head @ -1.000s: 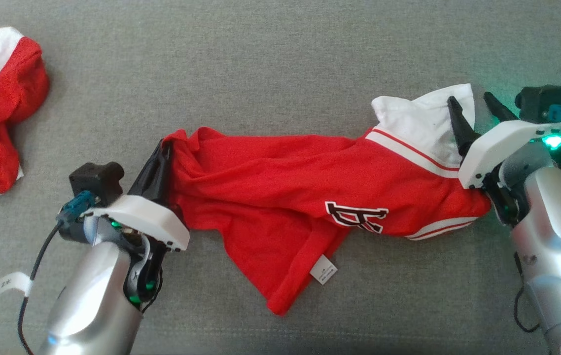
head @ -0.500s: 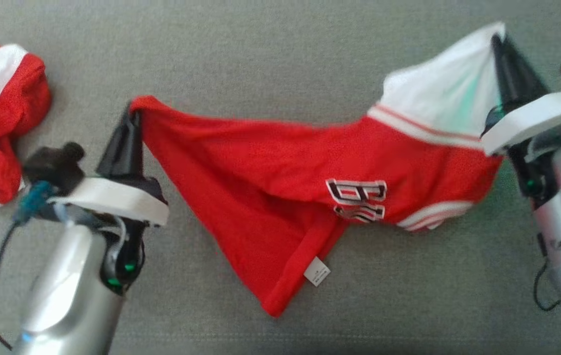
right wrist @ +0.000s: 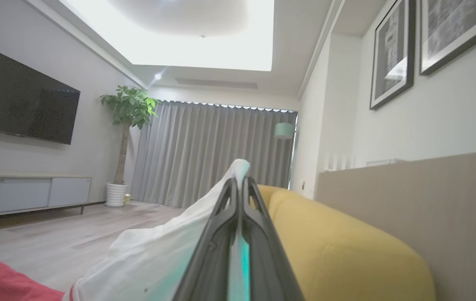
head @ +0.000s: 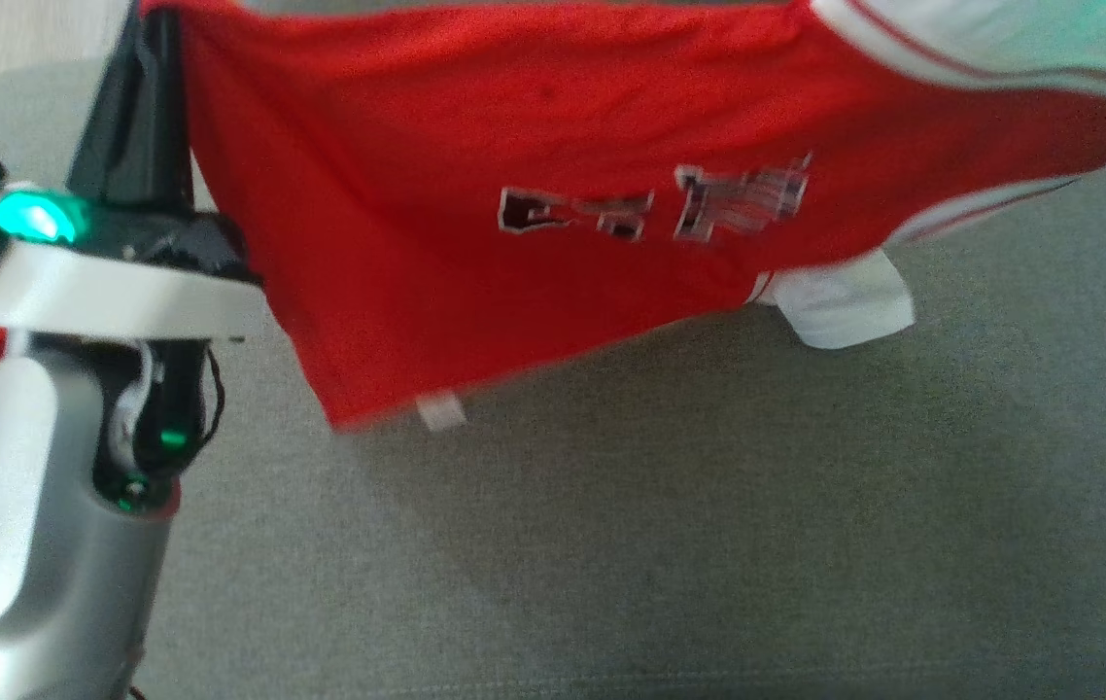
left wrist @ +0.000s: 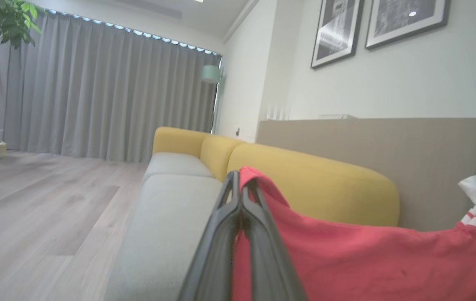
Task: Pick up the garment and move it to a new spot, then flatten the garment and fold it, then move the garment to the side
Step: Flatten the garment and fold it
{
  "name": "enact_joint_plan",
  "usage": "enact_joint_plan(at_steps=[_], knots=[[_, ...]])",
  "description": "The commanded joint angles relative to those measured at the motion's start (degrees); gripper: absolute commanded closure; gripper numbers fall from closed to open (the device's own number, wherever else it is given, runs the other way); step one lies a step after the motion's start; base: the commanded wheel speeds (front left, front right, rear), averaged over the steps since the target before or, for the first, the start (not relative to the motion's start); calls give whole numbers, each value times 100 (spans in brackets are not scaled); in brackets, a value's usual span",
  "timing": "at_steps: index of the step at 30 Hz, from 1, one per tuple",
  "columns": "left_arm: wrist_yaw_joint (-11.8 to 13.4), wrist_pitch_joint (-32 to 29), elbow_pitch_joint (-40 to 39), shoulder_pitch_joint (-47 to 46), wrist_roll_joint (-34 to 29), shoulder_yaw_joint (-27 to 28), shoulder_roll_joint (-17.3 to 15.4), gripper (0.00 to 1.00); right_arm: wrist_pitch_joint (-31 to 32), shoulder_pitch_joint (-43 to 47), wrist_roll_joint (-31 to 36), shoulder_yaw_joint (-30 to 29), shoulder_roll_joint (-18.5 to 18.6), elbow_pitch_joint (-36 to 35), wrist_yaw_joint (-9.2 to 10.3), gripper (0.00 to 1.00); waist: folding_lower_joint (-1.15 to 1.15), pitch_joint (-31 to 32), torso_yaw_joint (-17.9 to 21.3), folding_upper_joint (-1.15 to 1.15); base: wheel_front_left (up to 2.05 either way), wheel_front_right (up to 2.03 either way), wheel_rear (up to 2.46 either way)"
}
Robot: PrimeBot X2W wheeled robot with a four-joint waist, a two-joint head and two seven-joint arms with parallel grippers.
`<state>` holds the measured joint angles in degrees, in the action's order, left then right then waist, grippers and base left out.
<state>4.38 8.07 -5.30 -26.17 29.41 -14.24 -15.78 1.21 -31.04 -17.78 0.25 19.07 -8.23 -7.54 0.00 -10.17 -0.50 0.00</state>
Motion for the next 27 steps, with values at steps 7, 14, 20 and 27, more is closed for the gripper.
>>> enact_joint_plan(at_steps=[7,14,20,27], knots=[[60,-467,-770,-776,46,277,-363,100,806,-83,255,-427,-98,-1450,5,100,0,428,119,0,0,0,0],[49,-747,-763,-1034,172,237,-380,100,1152,-130,94,-602,-128,-1519,5,100,0,561,176,0,0,0,0],[-72,-822,-276,-1508,278,147,-294,100,1137,-535,-256,-529,-83,-856,5,100,0,383,193,0,0,0,0],[-272,-509,1187,-2754,219,49,-14,100,795,-1969,-477,-141,-109,609,5,100,0,-131,173,0,0,0,0]])
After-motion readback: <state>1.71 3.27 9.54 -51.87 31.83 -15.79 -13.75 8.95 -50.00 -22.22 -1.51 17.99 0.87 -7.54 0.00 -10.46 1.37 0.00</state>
